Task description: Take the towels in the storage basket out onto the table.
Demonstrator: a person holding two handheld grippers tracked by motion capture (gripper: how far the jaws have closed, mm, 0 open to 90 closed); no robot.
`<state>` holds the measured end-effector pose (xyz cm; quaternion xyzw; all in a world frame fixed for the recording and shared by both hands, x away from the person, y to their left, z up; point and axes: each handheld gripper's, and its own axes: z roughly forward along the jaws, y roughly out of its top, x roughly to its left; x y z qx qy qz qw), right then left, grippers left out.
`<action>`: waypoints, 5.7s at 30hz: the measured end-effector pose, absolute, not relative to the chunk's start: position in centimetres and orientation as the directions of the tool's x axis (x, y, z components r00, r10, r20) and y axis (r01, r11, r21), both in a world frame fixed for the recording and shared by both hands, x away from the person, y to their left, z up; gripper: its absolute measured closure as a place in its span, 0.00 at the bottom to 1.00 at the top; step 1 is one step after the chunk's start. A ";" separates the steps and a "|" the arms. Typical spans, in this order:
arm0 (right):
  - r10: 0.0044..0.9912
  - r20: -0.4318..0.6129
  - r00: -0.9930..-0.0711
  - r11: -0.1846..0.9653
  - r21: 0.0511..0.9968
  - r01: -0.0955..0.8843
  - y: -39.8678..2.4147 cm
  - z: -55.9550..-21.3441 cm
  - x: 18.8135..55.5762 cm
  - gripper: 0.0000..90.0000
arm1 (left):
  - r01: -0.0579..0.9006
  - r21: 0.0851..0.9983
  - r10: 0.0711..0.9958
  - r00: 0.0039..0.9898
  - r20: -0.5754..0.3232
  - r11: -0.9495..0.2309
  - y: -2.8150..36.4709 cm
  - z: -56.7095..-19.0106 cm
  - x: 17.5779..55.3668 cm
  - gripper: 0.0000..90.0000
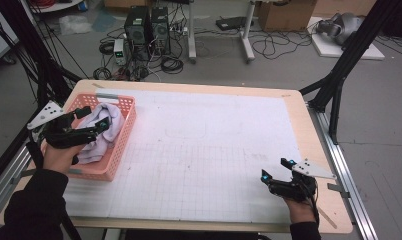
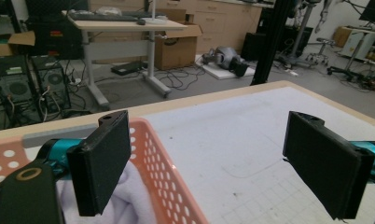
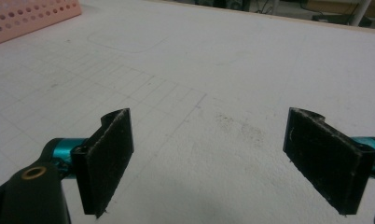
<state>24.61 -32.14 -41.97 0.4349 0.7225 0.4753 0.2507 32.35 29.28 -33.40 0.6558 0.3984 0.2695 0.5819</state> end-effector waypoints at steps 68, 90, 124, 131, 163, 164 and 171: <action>0.863 0.074 -0.499 0.165 0.894 0.417 -32.4 -42.4 24.7 0.16 | 0.661 0.743 0.967 0.242 -0.083 -0.102 33.1 -40.7 39.3 0.67; 0.862 0.077 -0.501 0.165 0.892 0.421 -32.2 -42.4 24.7 0.16 | 0.335 0.942 0.929 0.334 -0.156 0.038 32.8 -36.7 36.5 0.66; 0.861 0.087 -0.501 0.153 0.895 0.420 -32.1 -42.2 24.6 0.16 | 0.117 0.991 0.720 0.684 -0.122 0.057 20.4 -31.9 33.9 0.66; 0.860 0.086 -0.504 0.154 0.896 0.415 -32.1 -42.1 24.6 0.16 | 0.124 0.992 0.672 0.733 -0.106 0.021 16.9 -32.7 33.9 0.66; 0.856 0.090 -0.509 0.156 0.894 0.420 -32.1 -42.2 24.7 0.16 | 0.321 0.908 0.590 0.800 -0.107 -0.270 1.7 -42.9 35.3 0.62; 0.856 0.087 -0.509 0.158 0.895 0.417 -32.2 -42.2 24.7 0.16 | 0.328 0.903 0.595 0.797 -0.105 -0.279 1.4 -43.2 35.3 0.62; 0.856 0.091 -0.508 0.152 0.896 0.417 -32.2 -42.2 24.7 0.16 | 0.358 0.893 0.597 0.791 -0.134 -0.275 0.5 -44.0 35.3 0.44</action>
